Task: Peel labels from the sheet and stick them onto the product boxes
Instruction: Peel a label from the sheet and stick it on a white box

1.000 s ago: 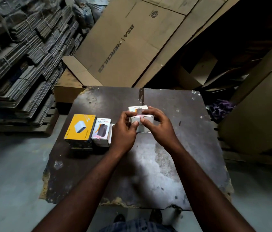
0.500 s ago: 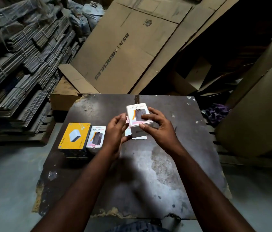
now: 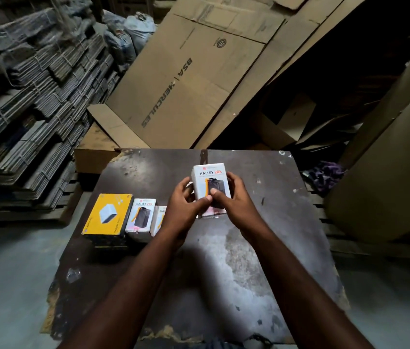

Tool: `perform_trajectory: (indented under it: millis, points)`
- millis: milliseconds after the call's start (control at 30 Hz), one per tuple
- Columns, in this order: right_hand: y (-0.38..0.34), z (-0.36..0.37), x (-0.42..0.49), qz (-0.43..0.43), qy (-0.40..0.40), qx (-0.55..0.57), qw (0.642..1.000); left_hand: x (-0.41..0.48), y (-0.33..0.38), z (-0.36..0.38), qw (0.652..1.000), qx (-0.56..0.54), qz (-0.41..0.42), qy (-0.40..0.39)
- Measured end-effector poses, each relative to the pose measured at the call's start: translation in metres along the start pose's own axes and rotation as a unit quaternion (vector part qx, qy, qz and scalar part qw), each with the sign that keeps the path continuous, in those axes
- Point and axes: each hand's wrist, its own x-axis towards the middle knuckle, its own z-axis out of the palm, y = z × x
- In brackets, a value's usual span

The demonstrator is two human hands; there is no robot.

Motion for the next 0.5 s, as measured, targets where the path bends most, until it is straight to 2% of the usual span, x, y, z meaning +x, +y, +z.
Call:
perform_trajectory:
  millis: [167,267,400,500]
  points:
    - [0.001,-0.001,0.011,0.029,0.033,-0.034,0.998,0.003,-0.003,-0.001,0.999,0.043,0.022,0.005]
    - [0.007,0.001,0.016,0.045,0.087,-0.116,0.988,0.002,-0.007,-0.004,0.994,0.088,0.056,0.024]
    - [0.004,0.008,0.011,0.107,0.031,-0.005,0.994,-0.005,-0.006,0.0,0.976,0.173,0.128,0.04]
    - [0.01,0.013,0.01,0.082,0.028,-0.031,0.996,-0.009,-0.006,0.006,0.973,0.182,0.136,0.024]
